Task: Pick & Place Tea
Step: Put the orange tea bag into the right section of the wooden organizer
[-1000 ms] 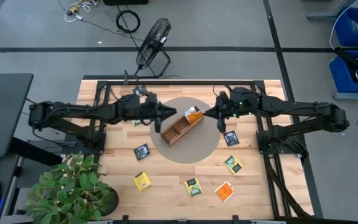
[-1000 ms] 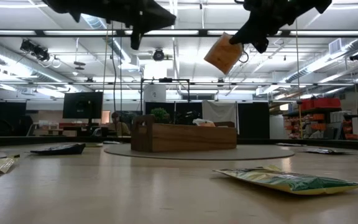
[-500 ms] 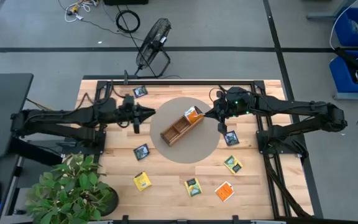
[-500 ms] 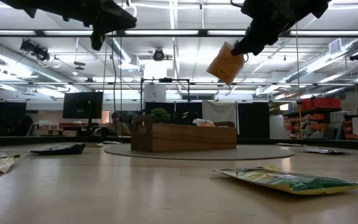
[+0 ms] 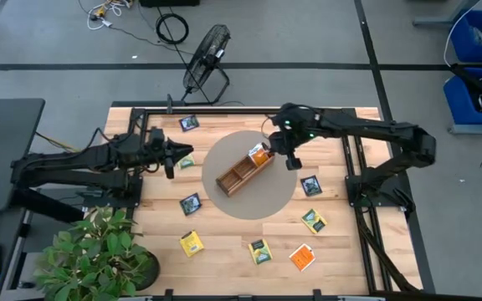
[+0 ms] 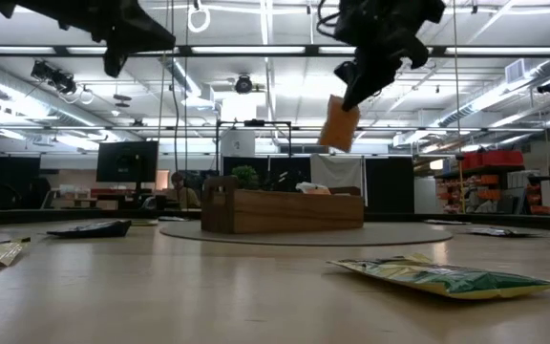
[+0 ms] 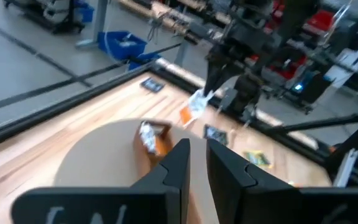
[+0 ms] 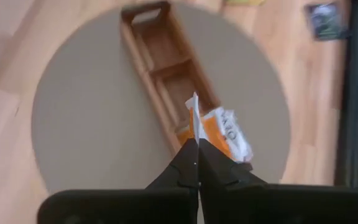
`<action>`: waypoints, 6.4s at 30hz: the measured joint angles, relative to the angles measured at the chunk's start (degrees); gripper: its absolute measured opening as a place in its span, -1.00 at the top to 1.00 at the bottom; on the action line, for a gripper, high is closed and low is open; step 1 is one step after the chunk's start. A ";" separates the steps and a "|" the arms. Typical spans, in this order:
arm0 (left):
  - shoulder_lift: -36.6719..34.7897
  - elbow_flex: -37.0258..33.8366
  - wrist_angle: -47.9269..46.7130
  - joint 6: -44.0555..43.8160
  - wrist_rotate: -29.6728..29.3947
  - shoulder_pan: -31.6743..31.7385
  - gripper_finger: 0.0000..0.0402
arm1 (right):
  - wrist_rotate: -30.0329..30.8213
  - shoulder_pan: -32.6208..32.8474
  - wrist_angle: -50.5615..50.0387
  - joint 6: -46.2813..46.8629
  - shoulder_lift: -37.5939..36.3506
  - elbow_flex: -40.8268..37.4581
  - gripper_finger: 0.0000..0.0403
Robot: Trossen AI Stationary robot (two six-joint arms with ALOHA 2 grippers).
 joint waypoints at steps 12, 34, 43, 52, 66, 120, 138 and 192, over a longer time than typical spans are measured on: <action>-8.05 0.00 -7.13 0.75 -6.78 0.05 0.71 | -0.44 -1.23 -2.29 -9.91 9.95 5.12 1.00; -8.32 0.00 -8.18 -0.79 -8.06 0.04 0.71 | -3.64 -2.38 -3.56 -13.30 16.07 5.17 1.00; -8.32 0.00 -8.18 -0.84 -8.31 0.06 0.71 | -1.82 -2.57 -4.60 -13.04 17.15 5.17 1.00; -8.32 0.02 -8.20 -0.77 -8.83 0.06 0.71 | -4.02 -3.77 -6.40 -10.45 15.00 5.96 1.00; -8.32 0.02 -8.26 -1.12 -9.54 0.08 0.71 | -5.92 -5.05 -7.85 -10.93 17.23 5.89 1.00; -8.22 0.04 -9.35 -2.71 -10.38 0.08 0.71 | -1.04 -4.24 6.66 1.77 17.27 5.93 -0.09; -8.21 0.04 -9.41 -2.26 -10.38 0.08 0.71 | -16.30 3.52 -8.11 19.99 10.08 5.93 -0.07; -8.21 0.07 -10.07 -1.95 -9.48 0.08 0.71 | 1.59 55.49 32.24 98.26 -22.55 -40.60 -0.07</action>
